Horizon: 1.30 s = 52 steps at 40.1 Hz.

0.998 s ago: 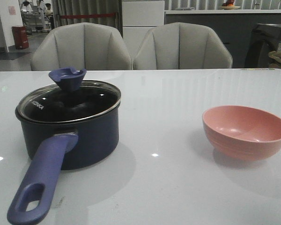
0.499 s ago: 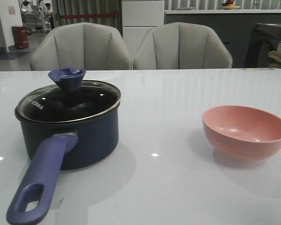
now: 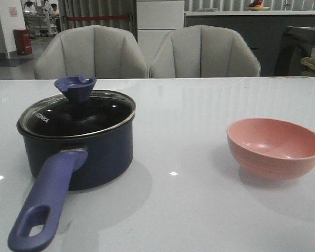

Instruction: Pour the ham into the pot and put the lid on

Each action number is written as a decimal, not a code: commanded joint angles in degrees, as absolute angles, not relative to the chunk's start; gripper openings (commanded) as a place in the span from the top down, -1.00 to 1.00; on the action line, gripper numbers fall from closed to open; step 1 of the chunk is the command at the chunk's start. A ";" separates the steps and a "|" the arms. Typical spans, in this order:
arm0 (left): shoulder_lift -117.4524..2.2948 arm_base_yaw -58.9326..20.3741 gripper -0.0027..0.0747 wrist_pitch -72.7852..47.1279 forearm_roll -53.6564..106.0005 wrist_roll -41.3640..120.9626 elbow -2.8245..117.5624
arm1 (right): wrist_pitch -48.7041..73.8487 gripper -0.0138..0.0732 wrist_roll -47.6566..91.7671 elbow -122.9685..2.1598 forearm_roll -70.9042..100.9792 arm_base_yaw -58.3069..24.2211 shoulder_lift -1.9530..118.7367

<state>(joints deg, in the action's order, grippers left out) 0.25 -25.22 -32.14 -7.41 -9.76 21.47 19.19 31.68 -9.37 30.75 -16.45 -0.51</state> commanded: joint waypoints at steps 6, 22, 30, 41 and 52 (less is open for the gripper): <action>-0.62 -25.01 0.56 -26.24 -7.59 -10.13 22.01 | 15.31 0.32 32.01 -10.85 31.73 -16.54 0.07; 0.14 -4.17 0.56 -10.13 -7.31 -10.13 6.10 | 15.31 0.32 32.01 -10.85 31.73 -16.54 0.07; 1.61 2.14 0.56 -4.11 -3.82 -10.13 0.62 | 15.35 0.32 32.01 -10.85 31.73 -16.54 0.07; 1.61 -0.38 0.56 -2.14 -3.85 -10.13 -2.18 | 15.35 0.32 32.01 -10.85 31.73 -16.54 0.07; 1.61 -1.84 0.56 -2.02 -3.85 -10.13 -2.18 | 15.35 0.32 32.01 -10.85 31.73 -16.54 0.07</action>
<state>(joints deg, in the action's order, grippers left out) 0.34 -1.49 -7.00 -4.28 -9.76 -0.37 19.19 31.68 -9.37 30.75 -16.45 -0.51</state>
